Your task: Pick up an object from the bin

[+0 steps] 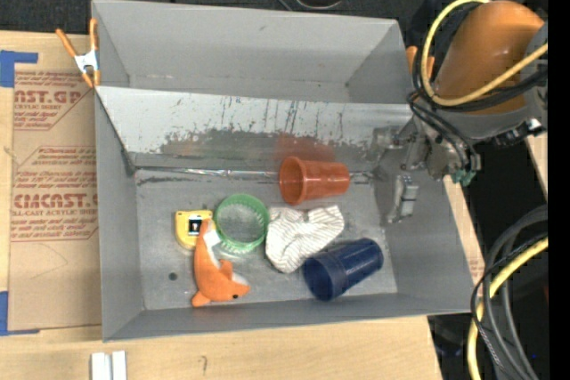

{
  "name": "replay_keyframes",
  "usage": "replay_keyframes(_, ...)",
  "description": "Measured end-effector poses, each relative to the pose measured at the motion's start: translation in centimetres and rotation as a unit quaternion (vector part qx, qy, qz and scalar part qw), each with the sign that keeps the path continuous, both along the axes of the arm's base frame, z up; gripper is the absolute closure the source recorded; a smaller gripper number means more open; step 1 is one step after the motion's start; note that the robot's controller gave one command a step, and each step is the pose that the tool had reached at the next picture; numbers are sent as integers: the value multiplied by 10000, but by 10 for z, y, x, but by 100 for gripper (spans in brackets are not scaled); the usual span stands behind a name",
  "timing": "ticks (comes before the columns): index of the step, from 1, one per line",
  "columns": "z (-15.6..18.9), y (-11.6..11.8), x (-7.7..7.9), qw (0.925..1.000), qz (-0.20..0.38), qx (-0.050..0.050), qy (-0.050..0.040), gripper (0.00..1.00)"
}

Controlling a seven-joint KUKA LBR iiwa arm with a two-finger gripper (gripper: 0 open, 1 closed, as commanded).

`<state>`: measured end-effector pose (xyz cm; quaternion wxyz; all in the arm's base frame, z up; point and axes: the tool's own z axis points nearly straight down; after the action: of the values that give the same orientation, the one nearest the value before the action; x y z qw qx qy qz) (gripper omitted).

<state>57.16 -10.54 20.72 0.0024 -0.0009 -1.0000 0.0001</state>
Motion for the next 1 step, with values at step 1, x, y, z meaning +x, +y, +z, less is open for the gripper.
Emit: replay_keyframes(1, 5, 1, 1, 10000, 10, -6, -38, 0)
